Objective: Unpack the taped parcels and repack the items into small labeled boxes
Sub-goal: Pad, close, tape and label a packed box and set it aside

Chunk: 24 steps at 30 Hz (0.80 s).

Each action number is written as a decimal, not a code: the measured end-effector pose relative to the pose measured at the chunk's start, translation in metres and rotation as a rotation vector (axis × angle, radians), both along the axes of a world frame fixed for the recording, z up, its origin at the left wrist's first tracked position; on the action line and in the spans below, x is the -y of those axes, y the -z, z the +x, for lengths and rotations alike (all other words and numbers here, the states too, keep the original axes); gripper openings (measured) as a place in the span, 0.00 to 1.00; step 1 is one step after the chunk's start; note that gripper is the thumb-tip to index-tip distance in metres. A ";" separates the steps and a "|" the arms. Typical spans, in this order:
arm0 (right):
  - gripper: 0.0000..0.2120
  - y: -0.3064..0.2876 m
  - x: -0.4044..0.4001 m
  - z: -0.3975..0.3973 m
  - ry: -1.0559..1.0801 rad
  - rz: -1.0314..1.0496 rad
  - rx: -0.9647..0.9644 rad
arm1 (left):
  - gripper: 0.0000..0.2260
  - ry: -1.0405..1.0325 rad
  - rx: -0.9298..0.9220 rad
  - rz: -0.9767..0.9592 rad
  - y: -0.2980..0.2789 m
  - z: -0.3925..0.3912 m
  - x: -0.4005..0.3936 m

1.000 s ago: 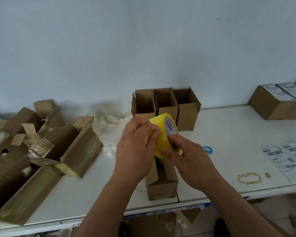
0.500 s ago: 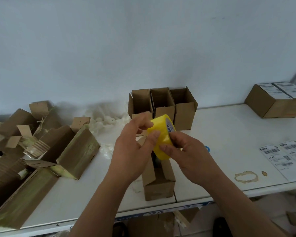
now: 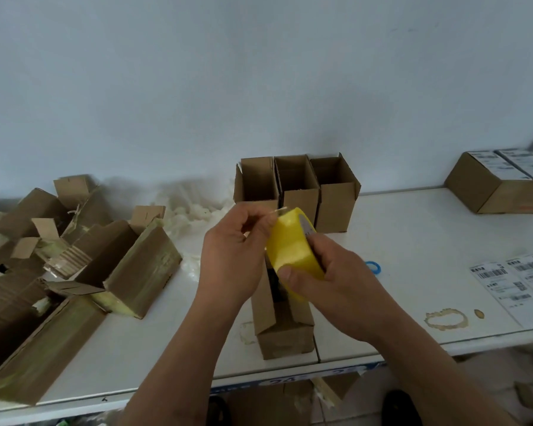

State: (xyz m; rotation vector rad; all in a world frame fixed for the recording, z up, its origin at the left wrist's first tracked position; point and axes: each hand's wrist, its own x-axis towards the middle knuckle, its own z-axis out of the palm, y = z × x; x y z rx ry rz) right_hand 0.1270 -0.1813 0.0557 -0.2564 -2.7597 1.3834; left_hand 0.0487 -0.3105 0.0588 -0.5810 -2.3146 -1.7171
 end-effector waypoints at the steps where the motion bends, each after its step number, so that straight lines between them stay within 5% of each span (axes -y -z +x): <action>1: 0.32 -0.005 0.001 0.000 0.029 0.014 -0.008 | 0.11 -0.007 0.024 0.005 -0.002 -0.002 -0.001; 5: 0.23 -0.026 0.010 0.005 0.115 0.003 0.014 | 0.08 -0.031 0.133 0.056 -0.004 -0.011 -0.004; 10: 0.19 -0.040 0.011 0.009 0.112 -0.288 0.082 | 0.06 0.045 0.348 0.183 -0.004 -0.021 -0.005; 14: 0.06 -0.038 0.007 0.012 0.099 -0.500 0.197 | 0.06 -0.031 0.474 0.220 0.006 -0.041 -0.005; 20: 0.13 -0.018 0.016 0.006 0.097 -0.571 0.374 | 0.04 0.023 0.653 -0.012 0.035 -0.060 -0.007; 24: 0.12 -0.012 0.017 0.006 0.117 -0.580 0.363 | 0.05 -0.025 0.573 -0.115 0.044 -0.062 -0.017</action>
